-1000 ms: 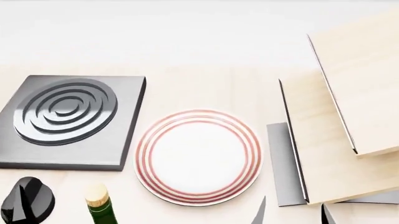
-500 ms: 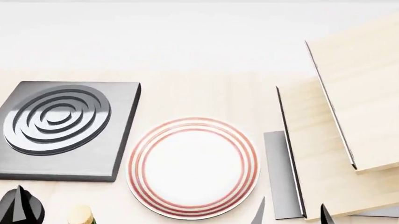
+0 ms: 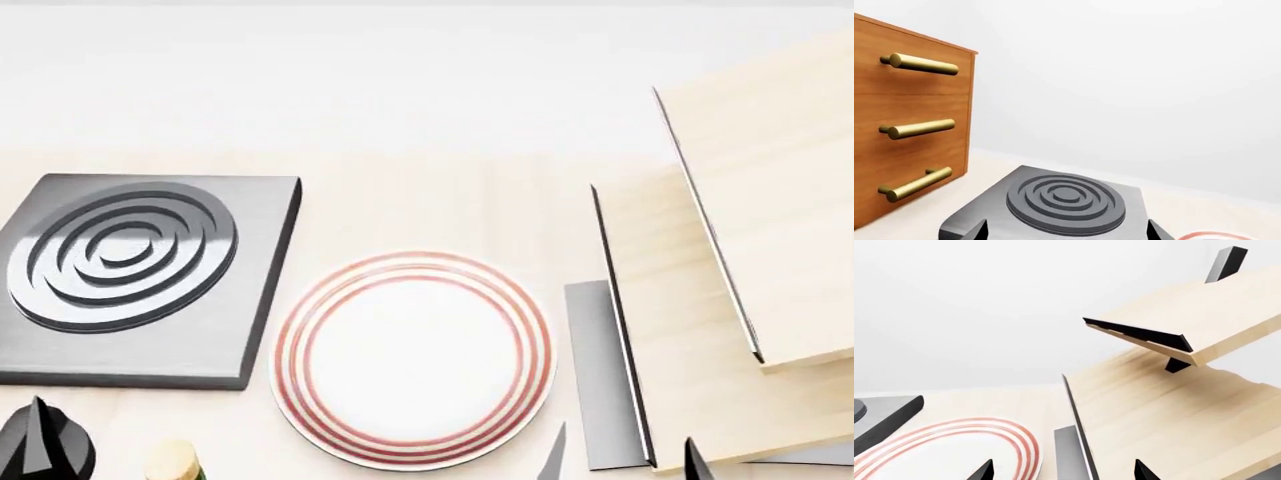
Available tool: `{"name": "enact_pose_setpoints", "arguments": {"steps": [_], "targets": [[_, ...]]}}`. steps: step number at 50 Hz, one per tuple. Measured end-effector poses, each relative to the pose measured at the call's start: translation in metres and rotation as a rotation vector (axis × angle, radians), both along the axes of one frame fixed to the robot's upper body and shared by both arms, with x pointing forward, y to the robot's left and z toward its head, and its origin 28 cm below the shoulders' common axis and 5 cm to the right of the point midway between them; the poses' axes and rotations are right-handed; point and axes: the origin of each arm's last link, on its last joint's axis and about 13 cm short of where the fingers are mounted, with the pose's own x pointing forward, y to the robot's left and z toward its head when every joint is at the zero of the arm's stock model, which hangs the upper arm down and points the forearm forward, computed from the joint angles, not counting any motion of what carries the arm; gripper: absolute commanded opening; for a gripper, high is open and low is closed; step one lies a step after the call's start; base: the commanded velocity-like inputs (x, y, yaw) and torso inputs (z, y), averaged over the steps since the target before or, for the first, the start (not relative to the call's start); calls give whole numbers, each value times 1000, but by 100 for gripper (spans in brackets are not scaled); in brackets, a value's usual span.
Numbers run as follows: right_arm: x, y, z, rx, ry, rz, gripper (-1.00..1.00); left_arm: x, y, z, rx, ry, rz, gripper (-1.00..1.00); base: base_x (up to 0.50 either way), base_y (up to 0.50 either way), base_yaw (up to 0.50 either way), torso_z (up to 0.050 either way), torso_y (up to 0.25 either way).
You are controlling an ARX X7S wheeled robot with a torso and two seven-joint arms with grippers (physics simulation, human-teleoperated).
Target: Pick up the akita bowl and put it on the plate.
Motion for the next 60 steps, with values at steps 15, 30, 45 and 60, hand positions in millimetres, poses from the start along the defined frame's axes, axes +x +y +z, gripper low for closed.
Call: {"name": "enact_pose_setpoints", "arguments": {"steps": [15,30,45,60], "targets": [[1,2,-2,-3,5,5,100,-1,9,2,31,18,57,100,0,0,0,0,0],[1,3,-4,-8,10,9,100,-7,22,7,58,15,139,100,0,0,0,0,0],[1,4,-6,-15,15,15,100,-14,35,12,90,13,218,100,0,0,0,0,0],[1,5,-8,-21,19,17,100,-19,47,18,136,8,306,100,0,0,0,0,0]]}}
